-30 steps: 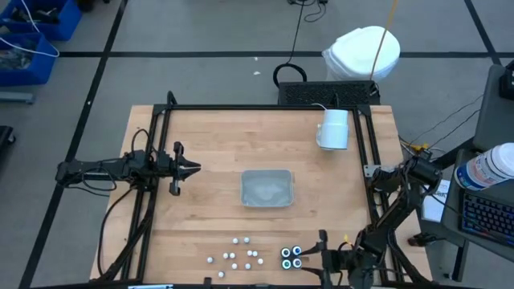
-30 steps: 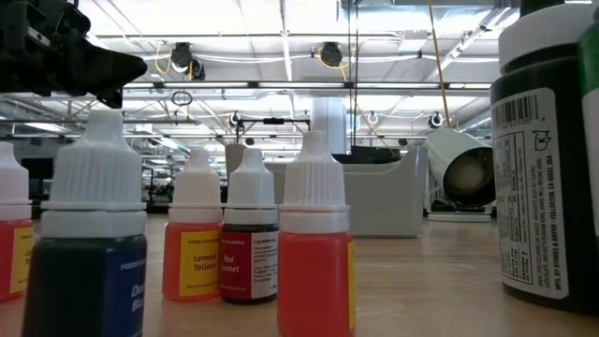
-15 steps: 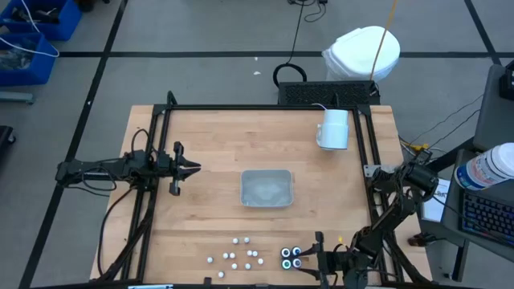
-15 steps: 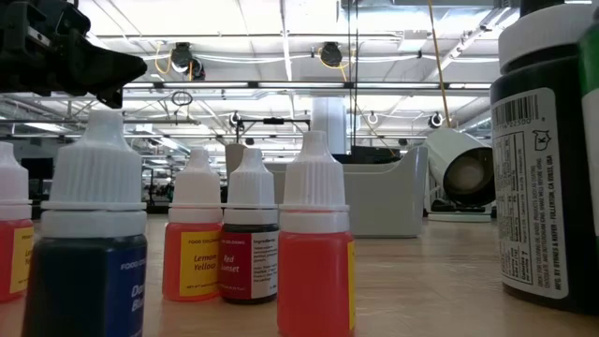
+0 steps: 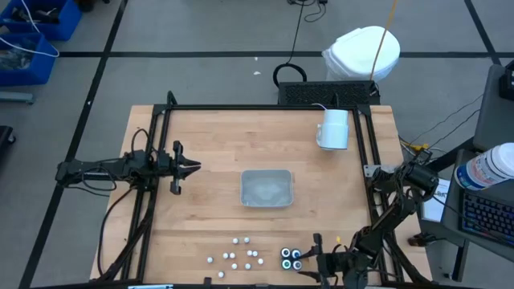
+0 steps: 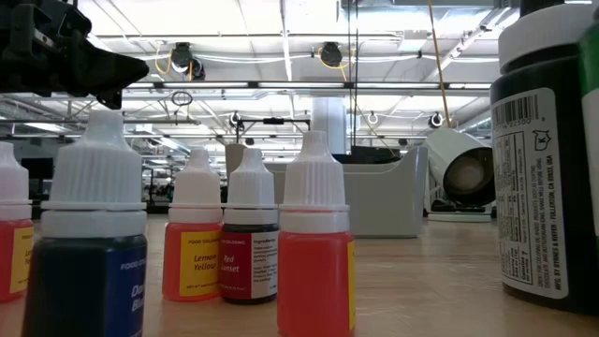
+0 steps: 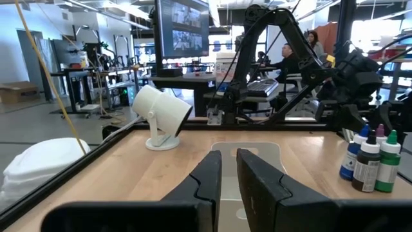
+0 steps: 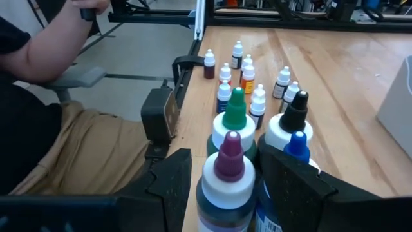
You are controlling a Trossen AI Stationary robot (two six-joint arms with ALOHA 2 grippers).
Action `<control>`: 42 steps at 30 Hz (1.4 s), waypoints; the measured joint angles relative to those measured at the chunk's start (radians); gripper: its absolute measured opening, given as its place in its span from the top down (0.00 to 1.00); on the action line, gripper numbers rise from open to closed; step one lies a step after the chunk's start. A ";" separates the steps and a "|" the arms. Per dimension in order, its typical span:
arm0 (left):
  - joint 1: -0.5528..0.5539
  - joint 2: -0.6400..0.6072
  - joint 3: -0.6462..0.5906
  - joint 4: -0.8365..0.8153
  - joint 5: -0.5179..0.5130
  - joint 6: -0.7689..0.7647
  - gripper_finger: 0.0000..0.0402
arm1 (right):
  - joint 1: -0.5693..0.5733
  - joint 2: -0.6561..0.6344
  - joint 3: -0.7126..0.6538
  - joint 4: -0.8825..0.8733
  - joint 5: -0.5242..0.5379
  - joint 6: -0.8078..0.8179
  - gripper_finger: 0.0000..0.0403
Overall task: Pick & Place food coloring
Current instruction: Put the big purple food coloring into the gray bin
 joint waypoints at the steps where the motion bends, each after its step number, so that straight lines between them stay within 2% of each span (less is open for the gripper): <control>1: 0.000 0.000 0.000 0.000 0.000 0.000 0.86 | 0.000 0.000 0.000 -0.002 0.000 -0.005 0.56; 20: 0.000 0.000 0.000 -0.001 -0.001 0.000 0.86 | 0.021 0.002 -0.001 -0.005 -0.004 -0.014 0.56; 30: 0.000 0.000 0.000 -0.001 -0.001 0.000 0.86 | -0.015 0.006 -0.006 -0.017 -0.014 -0.079 0.56; 42: 0.000 0.000 0.000 -0.001 -0.001 0.000 0.86 | -0.026 0.004 -0.004 -0.007 -0.023 -0.074 0.56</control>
